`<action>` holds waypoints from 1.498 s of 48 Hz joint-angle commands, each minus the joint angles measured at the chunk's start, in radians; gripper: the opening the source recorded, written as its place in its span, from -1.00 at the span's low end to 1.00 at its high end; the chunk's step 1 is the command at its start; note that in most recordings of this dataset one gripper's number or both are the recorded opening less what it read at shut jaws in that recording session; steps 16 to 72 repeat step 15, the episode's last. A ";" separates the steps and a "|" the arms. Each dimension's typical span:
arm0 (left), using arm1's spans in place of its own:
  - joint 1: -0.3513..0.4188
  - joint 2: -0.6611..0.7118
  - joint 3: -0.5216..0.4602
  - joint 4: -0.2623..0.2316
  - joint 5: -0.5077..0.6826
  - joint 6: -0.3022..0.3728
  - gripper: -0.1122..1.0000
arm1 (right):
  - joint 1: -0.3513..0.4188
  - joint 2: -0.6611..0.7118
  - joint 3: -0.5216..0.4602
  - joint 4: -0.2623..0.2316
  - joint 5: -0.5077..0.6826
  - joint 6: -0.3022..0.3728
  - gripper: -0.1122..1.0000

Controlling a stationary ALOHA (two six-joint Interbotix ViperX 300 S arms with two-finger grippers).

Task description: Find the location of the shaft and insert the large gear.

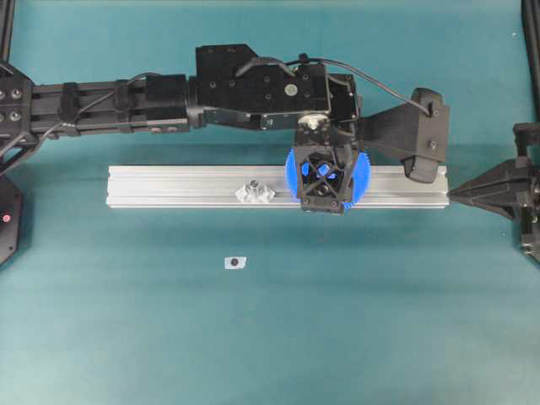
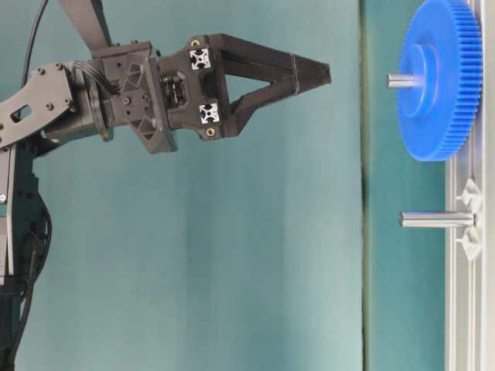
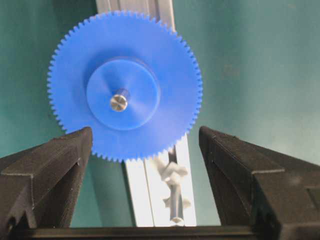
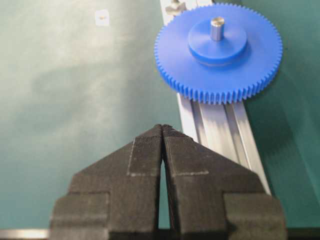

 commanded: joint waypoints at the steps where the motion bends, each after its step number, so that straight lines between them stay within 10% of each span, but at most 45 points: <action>1: -0.005 -0.046 -0.028 0.002 -0.003 -0.002 0.68 | -0.002 0.008 -0.012 -0.002 -0.005 0.014 -0.77; 72: -0.005 -0.046 -0.028 0.002 -0.002 -0.002 0.68 | -0.003 0.008 -0.011 -0.002 -0.009 0.014 -0.77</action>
